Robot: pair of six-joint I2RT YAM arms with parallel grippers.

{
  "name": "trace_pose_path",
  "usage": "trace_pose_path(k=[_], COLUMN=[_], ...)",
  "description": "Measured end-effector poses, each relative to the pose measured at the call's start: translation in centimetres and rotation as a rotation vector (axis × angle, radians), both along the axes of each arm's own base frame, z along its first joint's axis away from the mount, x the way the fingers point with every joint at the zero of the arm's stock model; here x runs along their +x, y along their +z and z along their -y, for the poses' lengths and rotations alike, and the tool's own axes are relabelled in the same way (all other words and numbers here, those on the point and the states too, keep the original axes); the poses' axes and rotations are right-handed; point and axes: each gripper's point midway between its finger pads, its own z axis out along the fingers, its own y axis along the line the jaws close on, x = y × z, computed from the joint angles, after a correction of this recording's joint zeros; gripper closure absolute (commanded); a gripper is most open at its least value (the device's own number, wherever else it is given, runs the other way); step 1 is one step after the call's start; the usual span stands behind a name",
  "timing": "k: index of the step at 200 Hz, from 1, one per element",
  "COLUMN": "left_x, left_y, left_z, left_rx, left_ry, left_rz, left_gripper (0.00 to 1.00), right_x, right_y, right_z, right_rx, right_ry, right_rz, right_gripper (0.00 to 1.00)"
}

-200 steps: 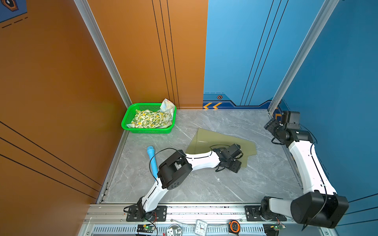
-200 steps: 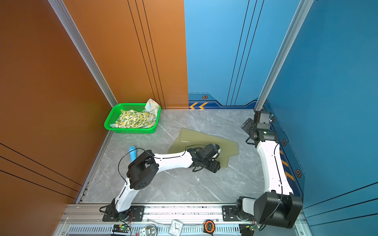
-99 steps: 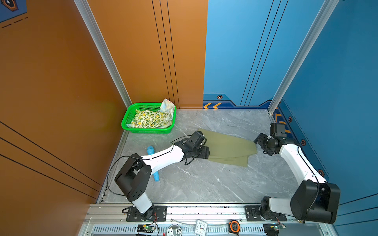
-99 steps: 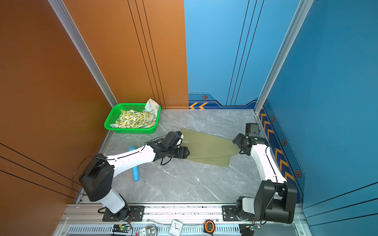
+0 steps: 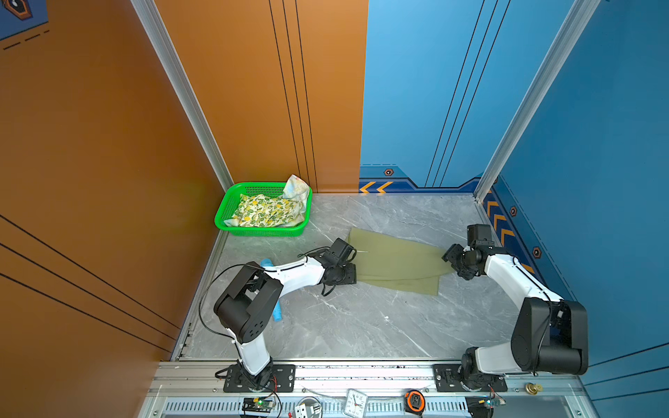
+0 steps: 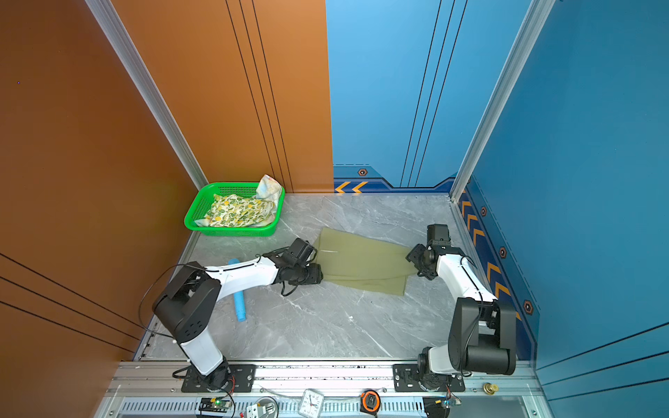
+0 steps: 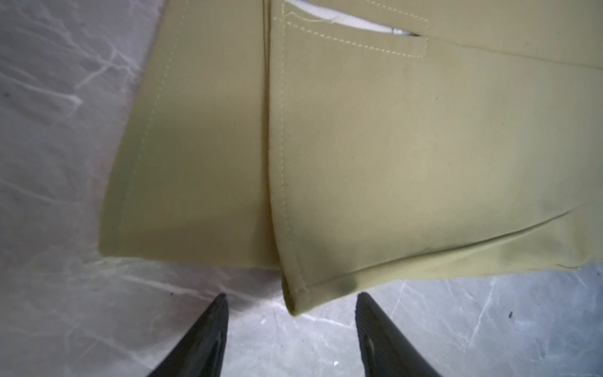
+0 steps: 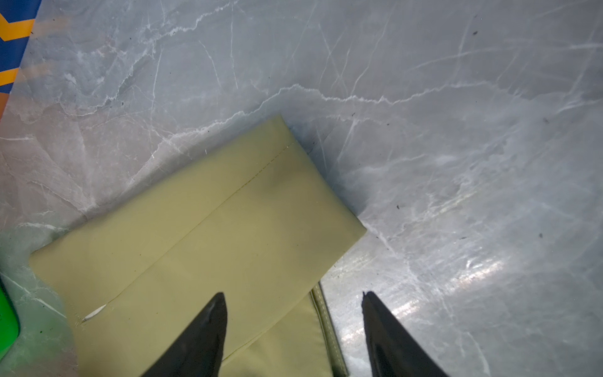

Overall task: Fold and stack skirts
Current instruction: Fold the skirt at the center of the table.

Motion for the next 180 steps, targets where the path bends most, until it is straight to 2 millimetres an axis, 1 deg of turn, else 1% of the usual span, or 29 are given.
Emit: trace_pose_path(k=[31, 54, 64, 77, 89, 99, 136, 180], left_x=[1.0, 1.3, 1.4, 1.3, 1.2, 1.1, 1.1, 1.1], left_y=[0.5, 0.9, 0.9, 0.9, 0.8, 0.6, 0.5, 0.5], left_z=[0.8, 1.3, 1.5, 1.7, 1.9, 2.0, 2.0, 2.0], left_rx=[-0.018, -0.029, -0.030, -0.030, -0.030, -0.031, -0.027, -0.027], left_ry=[0.006, 0.006, 0.001, -0.003, -0.009, -0.004, -0.010, -0.010], left_rz=[0.017, 0.027, 0.030, 0.030, 0.029, 0.024, 0.023, 0.023], left_gripper=[0.52, 0.66, 0.70, 0.81, 0.88, 1.00, 1.00, 1.00], right_x=[-0.1, 0.2, 0.2, 0.2, 0.3, 0.3, 0.3, 0.4], right_y=[-0.6, -0.8, -1.0, -1.3, -1.4, -1.6, -2.3, -4.0], right_z=[0.2, 0.6, 0.8, 1.1, 1.4, 1.6, 1.9, 2.1], right_rx=[0.000, -0.005, -0.006, -0.005, -0.004, -0.004, -0.002, 0.007], right_ry=[-0.005, -0.015, -0.020, -0.029, -0.036, -0.042, -0.051, -0.063], right_rz=[-0.013, -0.009, -0.013, -0.018, -0.020, -0.021, -0.032, -0.048], right_gripper=[0.38, 0.40, 0.41, 0.42, 0.42, 0.44, 0.46, 0.54])
